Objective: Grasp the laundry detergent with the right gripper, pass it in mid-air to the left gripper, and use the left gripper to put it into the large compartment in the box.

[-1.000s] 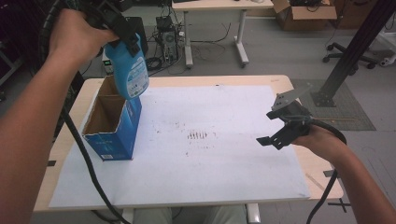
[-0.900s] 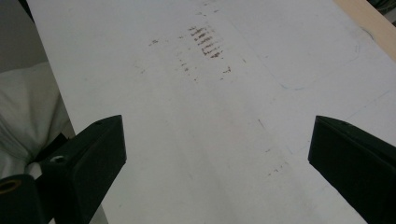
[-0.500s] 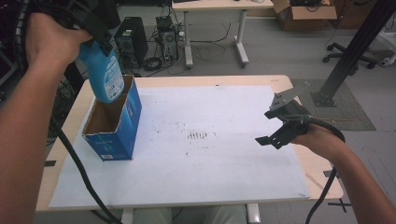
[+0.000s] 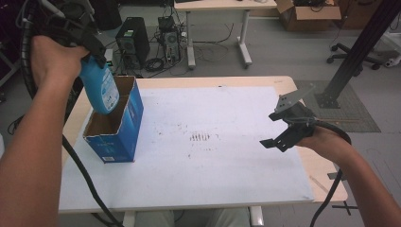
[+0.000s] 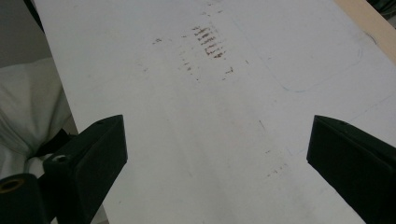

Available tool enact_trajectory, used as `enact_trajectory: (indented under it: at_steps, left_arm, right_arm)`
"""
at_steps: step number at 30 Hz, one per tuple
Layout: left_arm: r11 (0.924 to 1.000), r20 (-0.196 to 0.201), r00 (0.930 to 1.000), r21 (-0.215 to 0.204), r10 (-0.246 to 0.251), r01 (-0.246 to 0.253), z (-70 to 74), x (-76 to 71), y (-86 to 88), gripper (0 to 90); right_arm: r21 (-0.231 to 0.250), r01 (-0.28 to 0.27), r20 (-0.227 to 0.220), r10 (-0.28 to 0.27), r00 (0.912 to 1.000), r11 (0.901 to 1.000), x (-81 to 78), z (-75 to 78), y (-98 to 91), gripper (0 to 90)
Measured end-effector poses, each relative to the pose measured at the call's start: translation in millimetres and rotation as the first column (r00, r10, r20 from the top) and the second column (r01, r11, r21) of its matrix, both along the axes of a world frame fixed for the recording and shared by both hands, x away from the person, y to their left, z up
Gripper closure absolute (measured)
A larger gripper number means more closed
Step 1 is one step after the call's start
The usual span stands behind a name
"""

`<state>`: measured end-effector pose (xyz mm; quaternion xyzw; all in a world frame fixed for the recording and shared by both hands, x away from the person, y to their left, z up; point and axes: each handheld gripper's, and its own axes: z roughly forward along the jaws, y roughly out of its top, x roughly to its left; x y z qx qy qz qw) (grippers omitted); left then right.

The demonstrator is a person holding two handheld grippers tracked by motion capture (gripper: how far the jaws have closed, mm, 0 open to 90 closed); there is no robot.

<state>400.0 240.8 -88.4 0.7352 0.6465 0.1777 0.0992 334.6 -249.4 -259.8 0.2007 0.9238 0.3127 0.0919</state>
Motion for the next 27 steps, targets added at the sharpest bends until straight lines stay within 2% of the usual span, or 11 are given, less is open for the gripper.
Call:
enact_trajectory:
  at_steps: [12,19,27]
  left_arm:
    - [0.9993,0.021,0.9991,0.001,0.037,-0.037,-24.2,-1.4,6.8,37.9]
    - [0.9991,0.007,0.9992,-0.015,0.04,-0.04,-46.6,0.3,9.9,37.9]
    - [0.9986,0.0,0.9987,-0.013,0.05,-0.05,-71.8,2.2,13.4,37.9]
  right_arm:
    - [0.004,0.004,0.005,-0.004,1.0,1.0,-0.5,1.1,1.1,4.5]
    - [-0.005,0.003,-0.003,-0.003,1.0,1.0,-0.7,-2.1,2.0,4.5]
    - [-0.006,0.008,-0.009,-0.008,0.9999,0.9999,-0.4,-4.6,1.4,4.5]
